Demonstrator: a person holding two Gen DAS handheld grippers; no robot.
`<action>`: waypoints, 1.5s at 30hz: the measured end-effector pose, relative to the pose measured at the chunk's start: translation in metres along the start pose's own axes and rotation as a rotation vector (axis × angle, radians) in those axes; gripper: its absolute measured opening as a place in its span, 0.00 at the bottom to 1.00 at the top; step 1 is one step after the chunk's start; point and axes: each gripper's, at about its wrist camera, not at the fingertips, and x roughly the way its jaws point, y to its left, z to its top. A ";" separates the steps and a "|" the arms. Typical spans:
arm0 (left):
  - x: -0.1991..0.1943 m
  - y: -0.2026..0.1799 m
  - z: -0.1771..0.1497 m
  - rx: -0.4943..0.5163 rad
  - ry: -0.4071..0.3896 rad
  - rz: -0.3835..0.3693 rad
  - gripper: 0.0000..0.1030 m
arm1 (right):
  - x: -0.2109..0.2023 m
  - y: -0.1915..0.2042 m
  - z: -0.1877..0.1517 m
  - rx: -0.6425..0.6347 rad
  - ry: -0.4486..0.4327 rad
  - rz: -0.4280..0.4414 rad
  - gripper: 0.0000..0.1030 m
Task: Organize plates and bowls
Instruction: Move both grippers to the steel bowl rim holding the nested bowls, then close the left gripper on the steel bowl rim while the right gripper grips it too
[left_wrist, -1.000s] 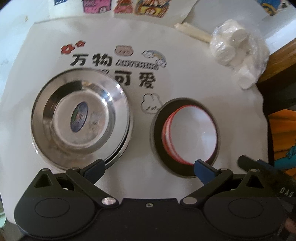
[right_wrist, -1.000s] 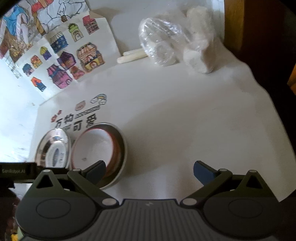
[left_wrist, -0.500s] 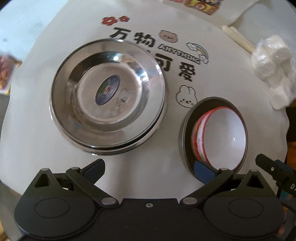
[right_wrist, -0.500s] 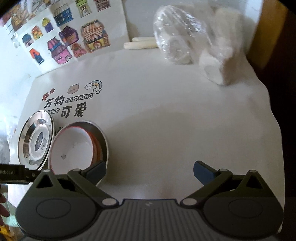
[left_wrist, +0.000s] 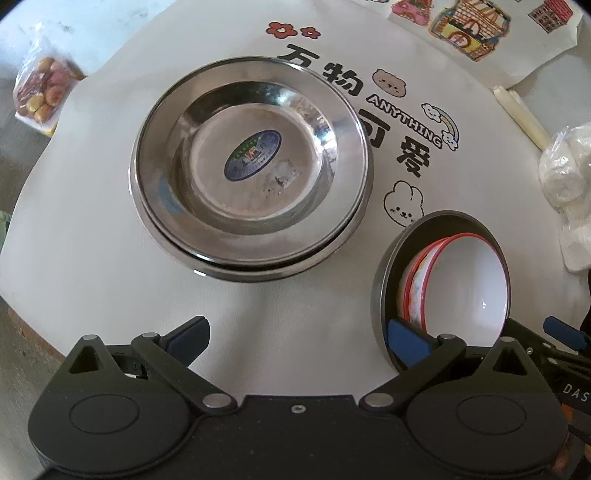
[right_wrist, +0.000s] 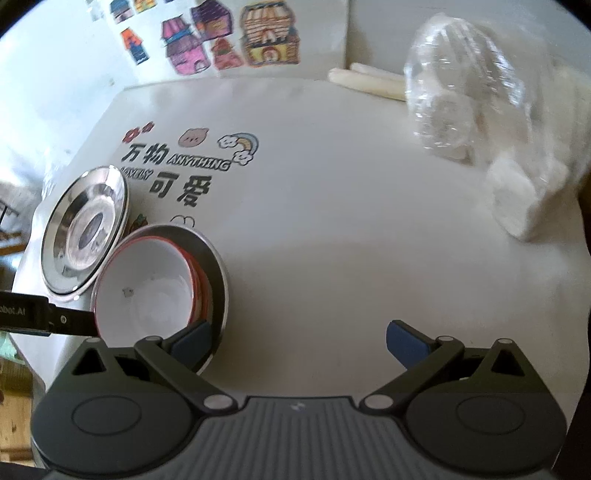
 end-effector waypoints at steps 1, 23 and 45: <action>0.000 0.000 -0.001 -0.006 -0.006 0.001 0.99 | 0.002 0.000 0.001 -0.013 0.004 0.003 1.00; 0.007 -0.016 -0.012 0.002 -0.085 0.063 0.97 | 0.012 -0.005 0.004 -0.171 -0.044 0.093 1.00; 0.002 -0.026 -0.018 0.025 -0.129 -0.053 0.42 | 0.015 -0.008 0.009 -0.140 0.010 0.248 0.62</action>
